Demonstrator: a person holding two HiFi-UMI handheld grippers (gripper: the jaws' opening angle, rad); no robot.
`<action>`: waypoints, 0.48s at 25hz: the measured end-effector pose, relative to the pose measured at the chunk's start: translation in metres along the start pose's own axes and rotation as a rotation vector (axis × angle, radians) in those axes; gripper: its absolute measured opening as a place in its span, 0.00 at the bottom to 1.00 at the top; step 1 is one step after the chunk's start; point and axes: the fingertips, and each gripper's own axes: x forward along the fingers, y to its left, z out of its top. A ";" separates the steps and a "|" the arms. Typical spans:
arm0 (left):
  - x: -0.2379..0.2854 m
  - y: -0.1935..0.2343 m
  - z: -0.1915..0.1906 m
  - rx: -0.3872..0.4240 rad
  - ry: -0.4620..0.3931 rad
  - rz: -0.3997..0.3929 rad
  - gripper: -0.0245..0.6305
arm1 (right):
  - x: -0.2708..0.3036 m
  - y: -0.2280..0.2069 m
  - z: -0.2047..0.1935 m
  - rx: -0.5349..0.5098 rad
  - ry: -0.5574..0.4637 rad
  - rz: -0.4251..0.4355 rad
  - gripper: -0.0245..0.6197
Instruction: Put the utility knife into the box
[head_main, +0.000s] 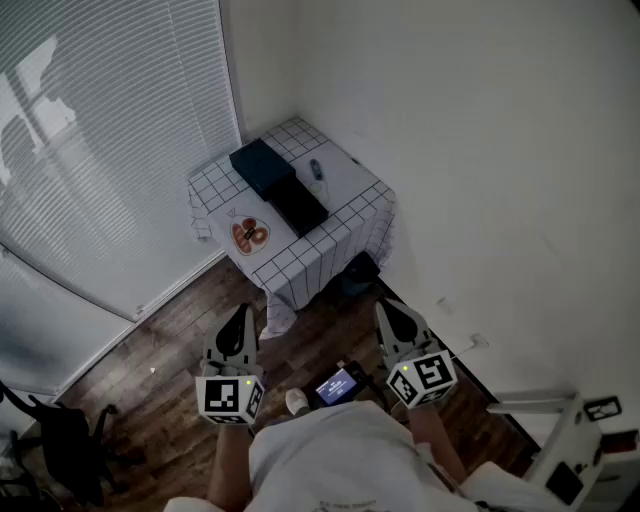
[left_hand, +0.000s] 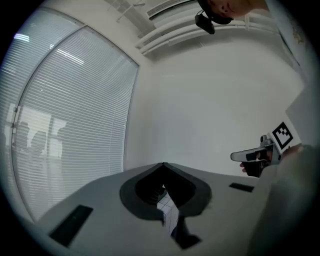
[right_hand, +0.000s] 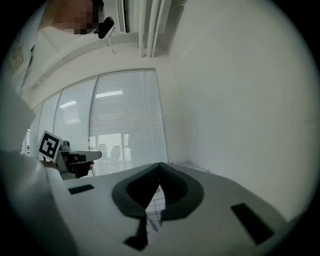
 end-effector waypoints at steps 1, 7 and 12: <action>-0.001 -0.004 0.000 -0.002 0.002 0.004 0.05 | -0.004 -0.001 0.000 0.010 0.000 0.004 0.05; 0.003 -0.025 0.008 0.023 -0.008 0.018 0.05 | -0.016 -0.016 0.008 0.052 -0.016 0.026 0.05; -0.001 -0.038 0.009 0.011 -0.003 0.013 0.05 | -0.023 -0.026 0.007 0.048 -0.014 0.029 0.05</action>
